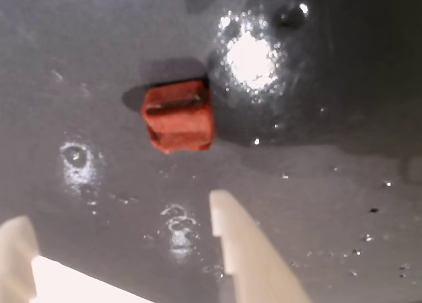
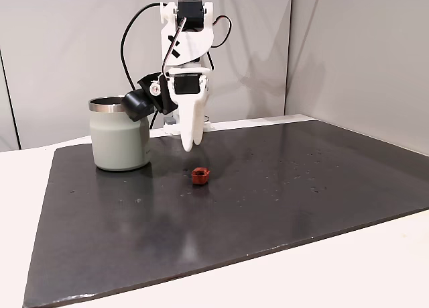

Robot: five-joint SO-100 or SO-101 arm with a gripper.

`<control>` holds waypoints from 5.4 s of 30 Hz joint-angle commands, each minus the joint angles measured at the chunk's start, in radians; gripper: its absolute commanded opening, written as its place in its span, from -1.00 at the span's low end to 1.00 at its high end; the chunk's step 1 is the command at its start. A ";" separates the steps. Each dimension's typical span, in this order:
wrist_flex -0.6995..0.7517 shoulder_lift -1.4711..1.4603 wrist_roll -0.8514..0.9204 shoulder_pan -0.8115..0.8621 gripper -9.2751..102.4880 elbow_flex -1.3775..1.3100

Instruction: Grasp a cube and put it in the cup.

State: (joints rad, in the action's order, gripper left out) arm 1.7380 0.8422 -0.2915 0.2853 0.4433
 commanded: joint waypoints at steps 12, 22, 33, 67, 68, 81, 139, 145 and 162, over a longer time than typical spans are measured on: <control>0.058 -0.193 0.038 -0.002 -0.28 -0.261; 0.060 -0.288 0.048 -0.031 -0.29 -0.350; 0.061 -0.345 0.049 -0.037 -0.30 -0.376; 0.064 -0.232 0.052 0.015 -0.83 -0.244; 0.066 -0.225 0.049 0.015 -0.83 -0.242; 0.066 0.043 0.040 -0.040 -0.83 -0.224; 0.063 0.699 0.497 0.482 -0.83 0.439; 0.063 0.692 0.534 0.479 -0.83 0.531; 0.064 0.696 0.525 0.476 -0.36 0.554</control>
State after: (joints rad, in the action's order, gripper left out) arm 1.7963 1.4803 0.2393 0.7624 1.0032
